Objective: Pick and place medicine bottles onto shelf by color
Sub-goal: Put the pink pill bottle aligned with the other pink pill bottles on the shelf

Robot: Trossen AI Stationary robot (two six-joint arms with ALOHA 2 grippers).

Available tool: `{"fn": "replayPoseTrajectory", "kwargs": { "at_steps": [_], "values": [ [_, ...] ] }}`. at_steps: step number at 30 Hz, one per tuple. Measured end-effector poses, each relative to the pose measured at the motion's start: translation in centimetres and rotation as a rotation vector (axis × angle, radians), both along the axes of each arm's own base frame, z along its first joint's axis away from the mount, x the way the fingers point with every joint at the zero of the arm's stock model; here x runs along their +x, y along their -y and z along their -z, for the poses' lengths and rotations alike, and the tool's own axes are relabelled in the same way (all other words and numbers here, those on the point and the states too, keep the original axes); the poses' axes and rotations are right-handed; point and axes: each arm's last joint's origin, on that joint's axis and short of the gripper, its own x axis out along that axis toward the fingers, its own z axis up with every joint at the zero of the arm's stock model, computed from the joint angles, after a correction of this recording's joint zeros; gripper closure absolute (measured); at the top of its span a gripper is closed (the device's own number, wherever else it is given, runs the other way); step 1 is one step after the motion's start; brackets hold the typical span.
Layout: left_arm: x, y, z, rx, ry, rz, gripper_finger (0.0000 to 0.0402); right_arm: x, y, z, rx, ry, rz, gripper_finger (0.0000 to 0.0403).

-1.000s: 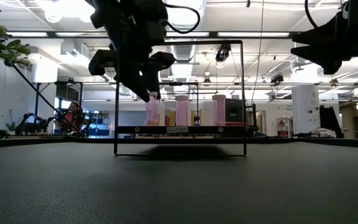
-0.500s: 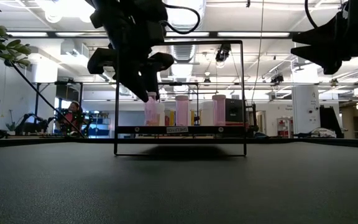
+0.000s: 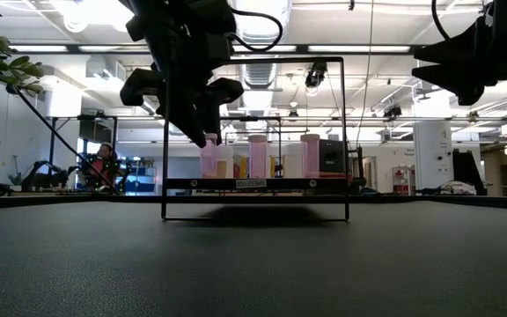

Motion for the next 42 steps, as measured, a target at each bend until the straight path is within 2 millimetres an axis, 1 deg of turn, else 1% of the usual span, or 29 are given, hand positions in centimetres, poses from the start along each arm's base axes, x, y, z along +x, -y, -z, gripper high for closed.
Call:
{"fn": "replayPoseTrajectory", "kwargs": {
  "at_steps": [3,7,11,18,23,31,42],
  "values": [
    [0.04,-0.01,0.00,-0.005,0.005,-0.010,0.0301,0.00,0.00,0.00,0.000,0.000,0.000,0.0174],
    [0.07,-0.02,-0.01,-0.036,0.005,-0.064,0.0301,0.00,0.00,0.01,0.000,0.000,0.000,0.0174],
    [0.08,-0.02,0.01,-0.039,0.006,-0.070,0.0301,0.00,0.00,0.01,0.000,0.000,0.000,0.0174],
    [0.09,-0.04,0.02,-0.050,0.007,-0.091,0.0285,0.00,0.00,0.01,0.000,0.000,0.000,0.0174],
    [0.14,-0.04,-0.01,-0.052,0.013,-0.095,0.0282,0.00,0.00,0.02,0.000,-0.001,0.000,0.0174],
    [0.24,-0.06,-0.06,-0.101,0.019,-0.180,0.0281,0.00,0.00,0.02,0.000,-0.001,0.000,0.0174],
    [0.23,-0.05,0.05,-0.099,0.020,-0.177,0.0281,0.01,0.00,0.05,-0.001,-0.004,0.000,0.0174]
  ]
}}
